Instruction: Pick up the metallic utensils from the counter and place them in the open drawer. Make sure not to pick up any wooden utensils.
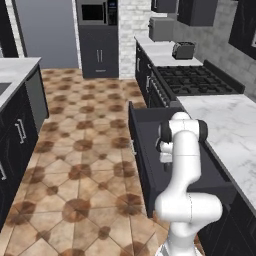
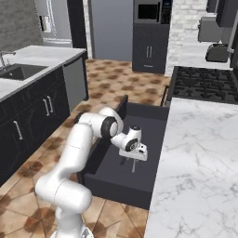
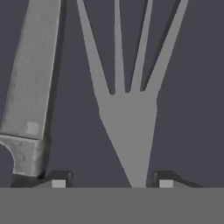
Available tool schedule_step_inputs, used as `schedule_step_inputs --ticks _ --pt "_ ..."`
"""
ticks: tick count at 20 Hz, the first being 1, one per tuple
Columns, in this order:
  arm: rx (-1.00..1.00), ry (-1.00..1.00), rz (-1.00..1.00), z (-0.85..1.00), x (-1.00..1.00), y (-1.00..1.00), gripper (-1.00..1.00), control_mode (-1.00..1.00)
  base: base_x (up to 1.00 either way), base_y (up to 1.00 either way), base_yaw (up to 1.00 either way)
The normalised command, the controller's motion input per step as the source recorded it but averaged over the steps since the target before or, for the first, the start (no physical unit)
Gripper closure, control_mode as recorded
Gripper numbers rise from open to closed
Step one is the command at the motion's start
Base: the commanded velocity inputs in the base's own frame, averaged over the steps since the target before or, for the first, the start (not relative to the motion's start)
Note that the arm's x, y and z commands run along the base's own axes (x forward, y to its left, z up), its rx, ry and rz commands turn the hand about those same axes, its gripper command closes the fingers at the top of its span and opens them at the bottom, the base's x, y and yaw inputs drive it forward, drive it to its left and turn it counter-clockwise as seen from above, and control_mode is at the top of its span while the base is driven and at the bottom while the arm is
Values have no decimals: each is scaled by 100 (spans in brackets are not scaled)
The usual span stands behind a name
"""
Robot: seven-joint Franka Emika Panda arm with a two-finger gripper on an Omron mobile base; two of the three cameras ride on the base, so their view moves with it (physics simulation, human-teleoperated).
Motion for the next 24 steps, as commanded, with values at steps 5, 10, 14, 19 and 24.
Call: schedule_step_inputs --ticks 5,10,14,19,24 --pt "-12 1 -6 18 -6 65 -100 -100 0 0 0" --pt "-7 -1 -13 96 -21 1 -100 -100 0 0 0" --pt "-1 0 -11 100 -38 0 -100 -100 0 0 0" --pt "1 -4 -10 93 -61 0 -100 -100 0 0 0" --pt "11 -25 -9 70 -90 15 -100 -100 0 0 0"
